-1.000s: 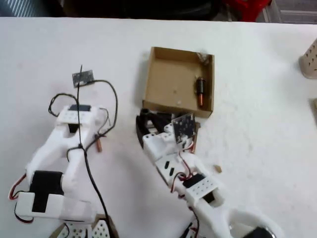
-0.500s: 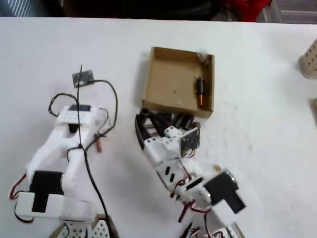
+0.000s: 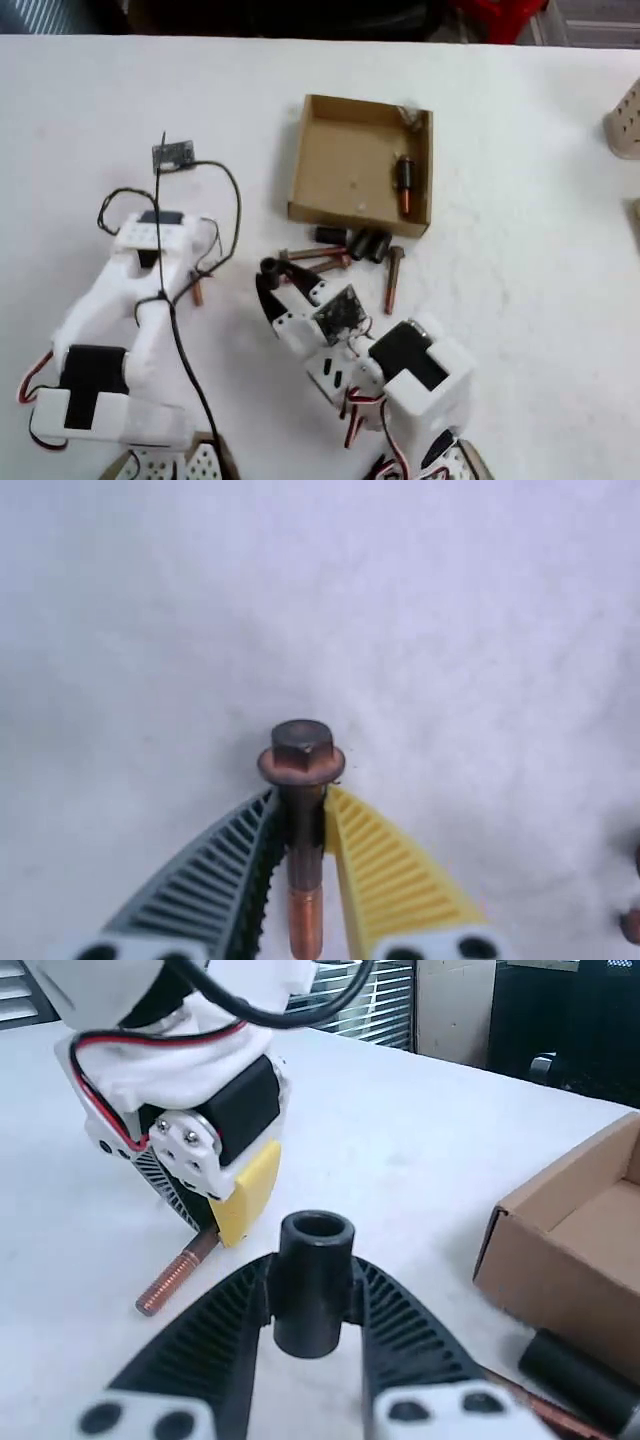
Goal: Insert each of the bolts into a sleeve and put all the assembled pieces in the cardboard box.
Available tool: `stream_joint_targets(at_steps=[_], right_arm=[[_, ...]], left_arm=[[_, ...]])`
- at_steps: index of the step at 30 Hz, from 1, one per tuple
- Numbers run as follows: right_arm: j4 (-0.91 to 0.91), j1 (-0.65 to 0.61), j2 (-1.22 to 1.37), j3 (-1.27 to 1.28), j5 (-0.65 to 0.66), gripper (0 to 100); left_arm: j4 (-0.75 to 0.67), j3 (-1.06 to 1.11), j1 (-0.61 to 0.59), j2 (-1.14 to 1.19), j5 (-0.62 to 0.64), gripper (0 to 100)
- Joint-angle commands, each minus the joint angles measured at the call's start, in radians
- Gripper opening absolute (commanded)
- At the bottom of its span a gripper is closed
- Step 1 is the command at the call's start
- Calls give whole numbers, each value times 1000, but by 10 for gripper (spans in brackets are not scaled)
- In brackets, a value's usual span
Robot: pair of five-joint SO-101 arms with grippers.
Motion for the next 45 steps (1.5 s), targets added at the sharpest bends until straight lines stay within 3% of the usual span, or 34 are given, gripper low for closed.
stream_joint_targets(at_steps=[1, 8, 20, 24, 35, 45], right_arm=[[-25, -7, 1, -9, 14, 15], [-25, -7, 1, -9, 18, 15], [-25, -7, 2, -9, 18, 15], [-25, -7, 2, -9, 18, 15], [-25, -7, 2, -8, 18, 15], [-25, -8, 2, -8, 18, 15]], left_arm=[[3, -38, 16, -99, -31, 20], [-3, -17, 24, -311, -37, 20], [-9, 121, 176, -673, -37, 20], [-146, 221, 208, -803, -32, 20], [-804, 680, 303, -1112, -31, 20], [-712, 710, 412, -1190, -31, 20]])
